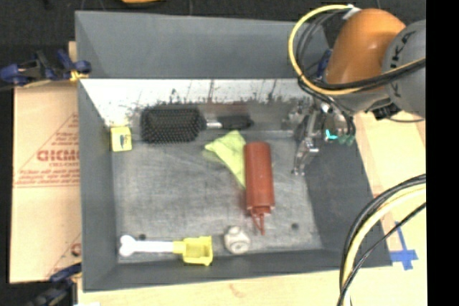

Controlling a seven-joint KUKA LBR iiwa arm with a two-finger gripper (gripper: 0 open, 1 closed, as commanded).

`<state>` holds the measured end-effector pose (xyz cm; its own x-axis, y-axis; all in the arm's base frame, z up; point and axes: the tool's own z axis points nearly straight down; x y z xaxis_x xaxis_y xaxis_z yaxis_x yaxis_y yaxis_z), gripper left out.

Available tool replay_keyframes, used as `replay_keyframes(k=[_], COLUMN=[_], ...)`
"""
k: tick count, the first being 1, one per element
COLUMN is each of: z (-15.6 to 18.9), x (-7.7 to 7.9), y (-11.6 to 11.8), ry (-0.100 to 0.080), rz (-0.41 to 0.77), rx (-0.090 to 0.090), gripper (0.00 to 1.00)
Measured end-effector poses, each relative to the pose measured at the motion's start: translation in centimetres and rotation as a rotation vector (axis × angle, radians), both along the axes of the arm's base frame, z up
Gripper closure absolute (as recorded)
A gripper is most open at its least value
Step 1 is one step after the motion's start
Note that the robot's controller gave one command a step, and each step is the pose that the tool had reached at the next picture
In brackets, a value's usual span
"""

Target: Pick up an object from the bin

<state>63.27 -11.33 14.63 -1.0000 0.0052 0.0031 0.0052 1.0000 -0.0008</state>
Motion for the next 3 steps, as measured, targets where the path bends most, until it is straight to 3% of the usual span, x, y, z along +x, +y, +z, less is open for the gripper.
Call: replay_keyframes(k=[1, 2, 3], z=[0.5, -7.2, -7.2], x=[0.2, 0.2, 0.2], y=[0.0, 4.1, 4.1], ry=[-0.008, -0.011, -0.011], rz=[0.002, 0.099, 0.102], rx=[-0.001, -0.001, -0.002], gripper=[0.00, 1.00, 1.00])
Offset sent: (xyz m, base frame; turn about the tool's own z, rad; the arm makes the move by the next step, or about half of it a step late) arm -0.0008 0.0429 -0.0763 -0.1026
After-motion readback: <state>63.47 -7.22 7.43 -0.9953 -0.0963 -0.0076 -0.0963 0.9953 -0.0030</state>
